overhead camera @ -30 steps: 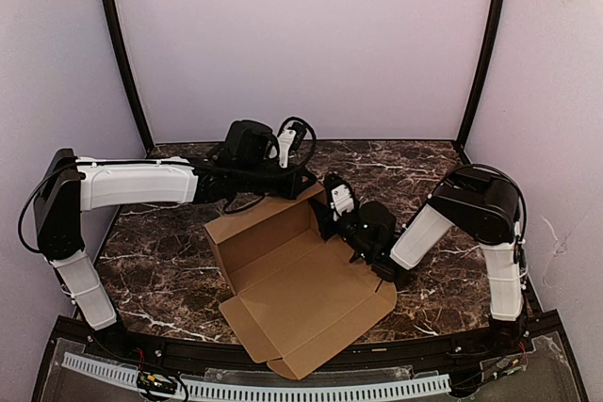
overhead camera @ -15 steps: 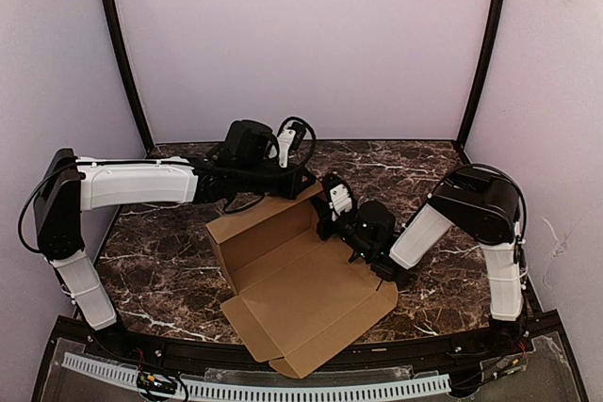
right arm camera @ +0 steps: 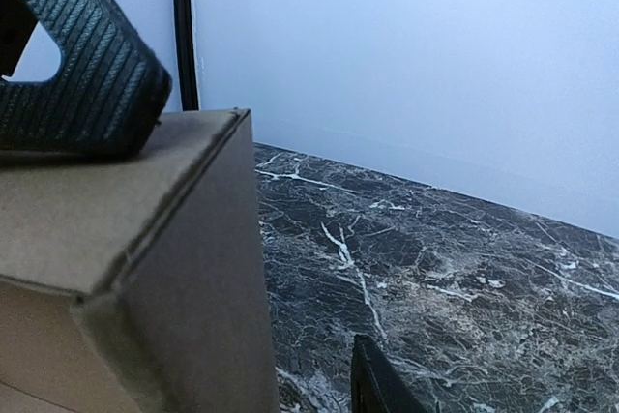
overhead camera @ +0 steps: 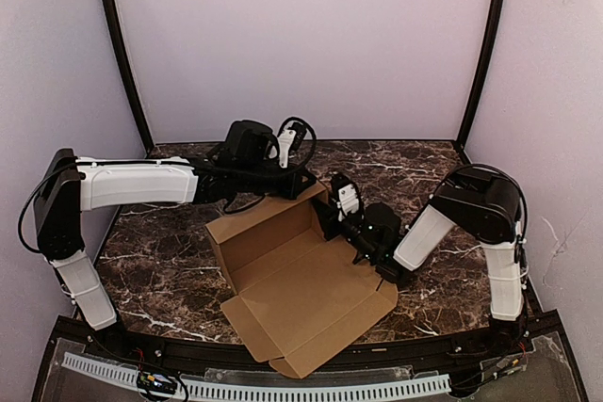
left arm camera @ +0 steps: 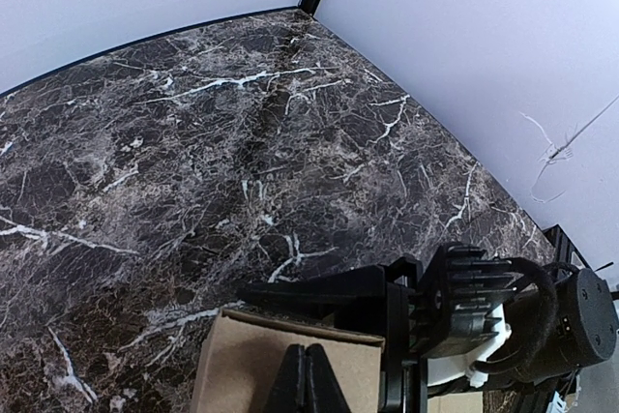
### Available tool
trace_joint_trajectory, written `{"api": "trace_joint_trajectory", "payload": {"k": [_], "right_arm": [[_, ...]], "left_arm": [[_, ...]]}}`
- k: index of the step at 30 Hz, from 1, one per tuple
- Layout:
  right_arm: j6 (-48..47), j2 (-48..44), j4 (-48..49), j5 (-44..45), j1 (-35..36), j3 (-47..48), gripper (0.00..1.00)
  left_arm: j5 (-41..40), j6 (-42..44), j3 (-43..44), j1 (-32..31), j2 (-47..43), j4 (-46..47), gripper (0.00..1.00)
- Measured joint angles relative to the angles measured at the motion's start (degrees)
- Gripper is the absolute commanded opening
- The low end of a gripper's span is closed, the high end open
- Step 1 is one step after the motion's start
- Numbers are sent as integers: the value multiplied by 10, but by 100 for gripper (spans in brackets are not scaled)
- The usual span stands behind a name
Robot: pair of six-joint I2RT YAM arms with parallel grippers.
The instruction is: Fold the paper box
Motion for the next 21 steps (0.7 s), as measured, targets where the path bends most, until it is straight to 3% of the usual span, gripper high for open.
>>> {"api": "trace_joint_trajectory", "payload": {"k": [21], "right_arm": [[33, 57, 44, 15, 12, -1, 31]], "left_arm": [[0, 0, 0, 0, 0, 0, 1]]}}
